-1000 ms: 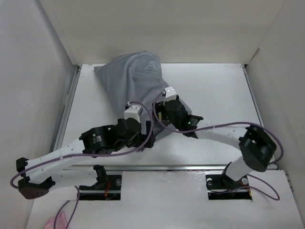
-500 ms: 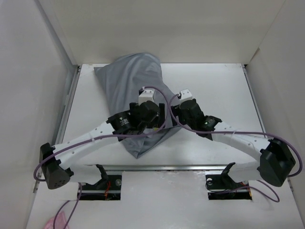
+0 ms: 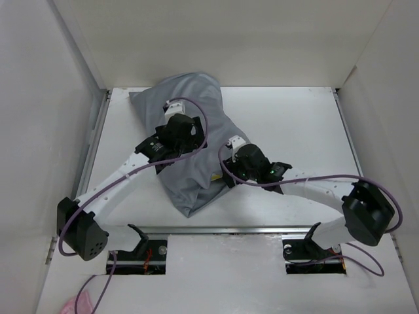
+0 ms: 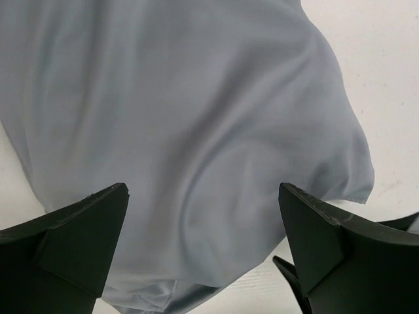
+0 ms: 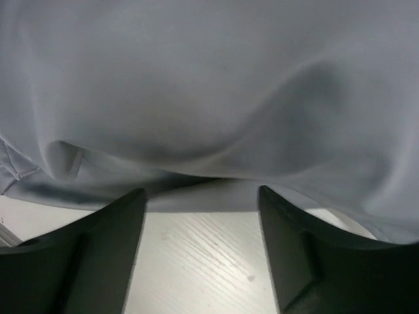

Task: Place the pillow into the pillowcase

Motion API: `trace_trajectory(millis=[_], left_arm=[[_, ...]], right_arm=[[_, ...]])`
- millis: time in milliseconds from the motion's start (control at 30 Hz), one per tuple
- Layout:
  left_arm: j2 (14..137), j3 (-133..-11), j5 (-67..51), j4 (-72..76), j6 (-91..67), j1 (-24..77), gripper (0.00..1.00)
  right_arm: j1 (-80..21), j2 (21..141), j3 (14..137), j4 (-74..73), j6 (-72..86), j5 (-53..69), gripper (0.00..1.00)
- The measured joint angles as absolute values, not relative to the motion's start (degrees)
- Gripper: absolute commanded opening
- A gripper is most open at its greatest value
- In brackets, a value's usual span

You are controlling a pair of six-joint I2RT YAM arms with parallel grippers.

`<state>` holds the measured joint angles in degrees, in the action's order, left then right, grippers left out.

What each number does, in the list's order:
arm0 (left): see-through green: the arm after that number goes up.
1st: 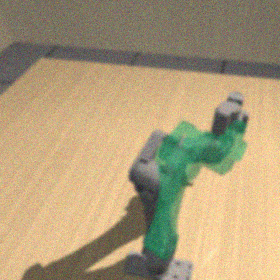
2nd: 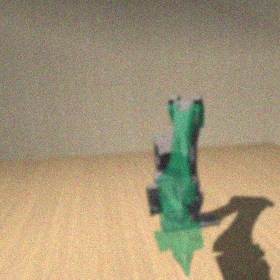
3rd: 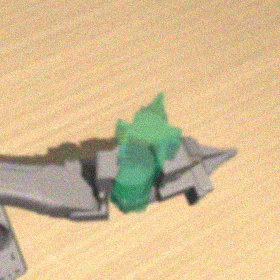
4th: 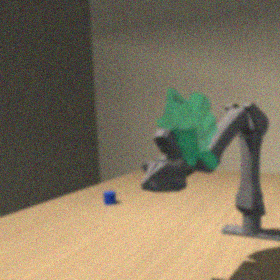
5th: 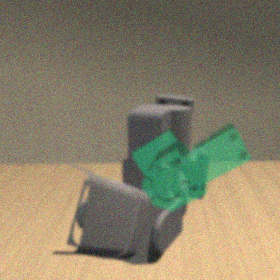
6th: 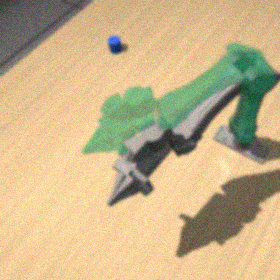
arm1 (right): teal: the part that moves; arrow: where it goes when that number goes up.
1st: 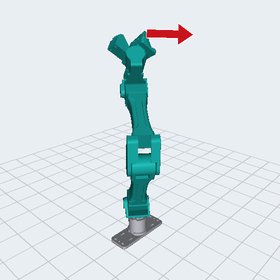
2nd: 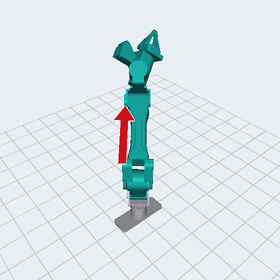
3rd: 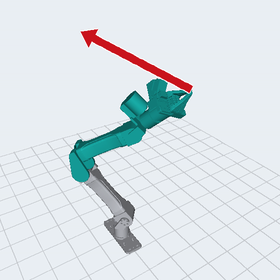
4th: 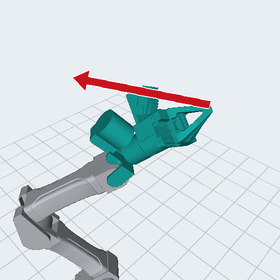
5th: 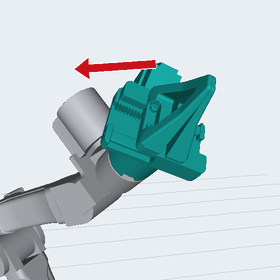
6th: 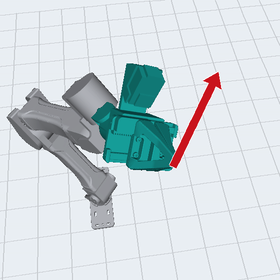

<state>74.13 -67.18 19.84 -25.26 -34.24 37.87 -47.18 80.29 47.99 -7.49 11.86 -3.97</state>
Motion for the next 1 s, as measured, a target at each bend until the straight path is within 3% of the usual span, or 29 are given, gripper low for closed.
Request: trace_trajectory(millis=[67, 100, 133, 167, 200, 367, 633, 667, 700, 833, 933, 1000], left_arm=[[74.15, -66.54, 18.96, -24.99, -33.98, 37.1, 1.0], [74.15, -66.28, 18.59, -24.95, -33.87, 36.8, 1.0], [74.15, -66.11, 18.22, -24.95, -33.82, 36.45, 1.0], [74.15, -66.06, 17.93, -24.95, -33.76, 36.12, 1.0], [74.15, -66.04, 17.78, -24.93, -33.61, 35.81, 1.0], [74.15, -66.02, 17.28, -24.8, -33.15, 33.98, 1.0], [74.54, -66.04, 16.86, -23.4, -31.51, 30.46, 1.0], [74.85, -66.04, 16.71, -23.14, -31.24, 29.93, 1.0], [75.2, -66.04, 16.56, -22.96, -31.05, 29.56, 1.0], [76.73, -66.35, 15.55, -22.76, -30.35, 27.83, 1.0], [77.47, -66.48, 15.09, -22.48, -30.11, 26.65, 1.0], [77.62, -66.48, 14.96, -22.5, -30.0, 25.87, 1.0]], right_arm=[[-47.97, 82.91, 48.73, -6.26, 11.0, -2.48, 0.67], [-48.51, 84.25, 49.17, -5.54, 10.44, -1.85, 0.55], [-49.01, 85.58, 49.6, -4.99, 9.74, -1.39, 0.24], [-49.36, 86.85, 50.13, -4.64, 9.15, -1.17, 0.06], [-49.76, 87.94, 50.74, -4.62, 9.08, -1.23, 0.0], [-50.04, 87.18, 51.55, -6.42, 10.11, -4.95, 0.0], [-49.95, 62.63, 44.47, -19.29, 16.19, -6.94, 0.0], [-49.98, 61.43, 44.23, -19.51, 16.23, -6.02, 0.06], [-50.06, 61.32, 44.34, -19.49, 16.23, -5.48, 0.28], [-51.64, 67.92, 47.11, -18.74, 14.76, -2.37, 0.62], [-52.36, 73.78, 49.04, -16.58, 14.11, 1.69, 0.73], [-52.6, 77.67, 51.2, -14.87, 14.26, 3.46, 0.73]])
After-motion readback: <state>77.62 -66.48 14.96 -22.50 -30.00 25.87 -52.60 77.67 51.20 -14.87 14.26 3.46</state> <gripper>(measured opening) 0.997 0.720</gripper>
